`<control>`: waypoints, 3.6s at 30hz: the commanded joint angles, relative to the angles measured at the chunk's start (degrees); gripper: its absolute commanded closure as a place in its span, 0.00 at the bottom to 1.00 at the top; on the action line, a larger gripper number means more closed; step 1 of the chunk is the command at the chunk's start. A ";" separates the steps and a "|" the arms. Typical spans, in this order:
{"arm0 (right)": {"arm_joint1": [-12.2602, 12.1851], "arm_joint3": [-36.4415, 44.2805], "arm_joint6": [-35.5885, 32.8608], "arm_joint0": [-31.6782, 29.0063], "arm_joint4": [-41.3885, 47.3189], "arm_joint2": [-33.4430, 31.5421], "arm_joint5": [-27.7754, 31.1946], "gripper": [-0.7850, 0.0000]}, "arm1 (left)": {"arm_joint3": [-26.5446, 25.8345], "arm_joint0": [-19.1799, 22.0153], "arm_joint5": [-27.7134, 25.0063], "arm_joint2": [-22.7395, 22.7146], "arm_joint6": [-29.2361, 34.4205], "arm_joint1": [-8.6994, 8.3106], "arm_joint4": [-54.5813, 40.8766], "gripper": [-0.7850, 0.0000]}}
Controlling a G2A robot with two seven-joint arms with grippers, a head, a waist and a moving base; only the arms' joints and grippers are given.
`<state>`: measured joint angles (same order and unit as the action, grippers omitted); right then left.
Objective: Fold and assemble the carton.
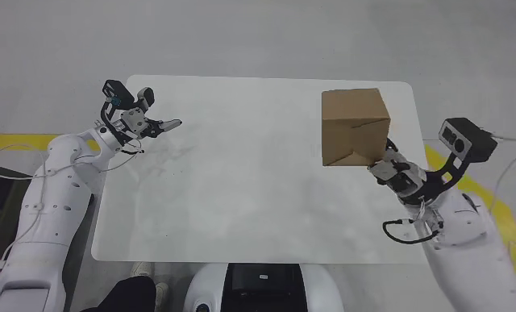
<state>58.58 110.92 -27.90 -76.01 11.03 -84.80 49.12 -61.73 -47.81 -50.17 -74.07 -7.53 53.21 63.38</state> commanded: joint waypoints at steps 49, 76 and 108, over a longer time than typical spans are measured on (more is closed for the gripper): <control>0.08 -5.89 -10.33 1.39 -27.95 6.13 -29.53 1.00 | 0.00 0.00 0.00 0.00 0.00 0.00 0.00 0.00; -1.14 -3.79 -16.79 -2.37 -58.07 2.95 -50.22 1.00 | 0.00 0.00 0.00 0.00 0.00 0.00 0.00 0.00; -0.79 -1.52 -9.25 -4.93 -48.41 -1.74 -41.49 0.00 | 0.00 0.00 0.00 0.00 0.00 0.00 0.00 0.00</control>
<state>57.83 109.59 -37.73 -80.89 -37.37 -86.16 6.57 -61.73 -47.81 -50.17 -74.07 -7.53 53.21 63.38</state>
